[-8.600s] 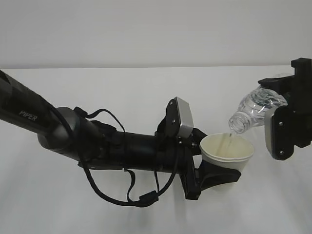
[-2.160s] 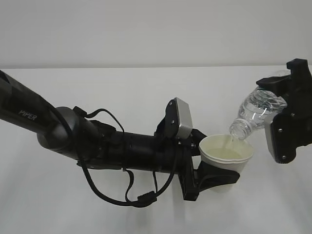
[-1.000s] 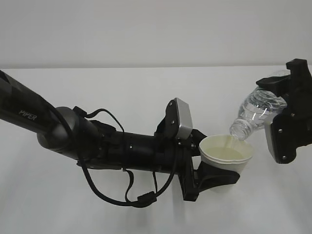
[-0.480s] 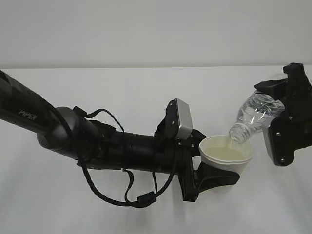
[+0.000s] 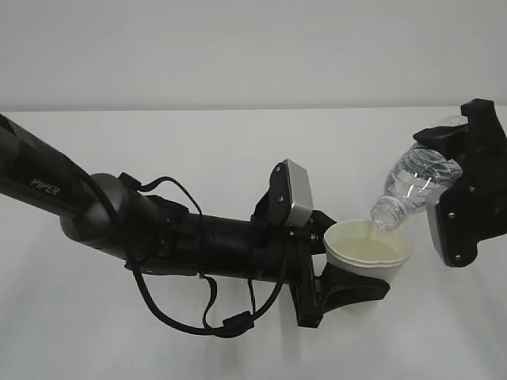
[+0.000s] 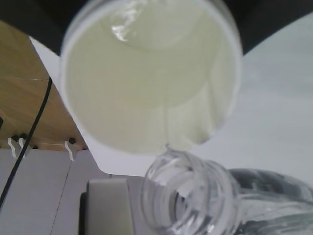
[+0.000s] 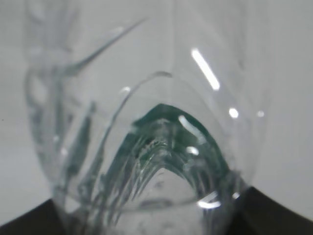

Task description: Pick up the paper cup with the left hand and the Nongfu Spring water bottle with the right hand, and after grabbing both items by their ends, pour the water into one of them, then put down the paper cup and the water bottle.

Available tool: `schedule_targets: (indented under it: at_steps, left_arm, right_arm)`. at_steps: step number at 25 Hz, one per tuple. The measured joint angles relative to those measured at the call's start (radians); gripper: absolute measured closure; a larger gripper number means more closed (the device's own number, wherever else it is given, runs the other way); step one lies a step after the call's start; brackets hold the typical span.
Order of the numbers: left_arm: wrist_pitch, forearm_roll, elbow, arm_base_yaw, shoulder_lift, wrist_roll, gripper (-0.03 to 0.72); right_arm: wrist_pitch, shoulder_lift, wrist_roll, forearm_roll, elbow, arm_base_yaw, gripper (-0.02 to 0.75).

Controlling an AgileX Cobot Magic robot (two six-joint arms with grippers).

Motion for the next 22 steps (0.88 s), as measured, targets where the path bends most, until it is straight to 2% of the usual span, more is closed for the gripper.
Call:
schedule_targets:
  at_steps: [22]
  left_arm:
    - [0.0,0.0,0.0,0.0,0.0,0.0,0.216]
  right_arm:
    - [-0.005,0.0,-0.015,0.003,0.0,0.0,0.345]
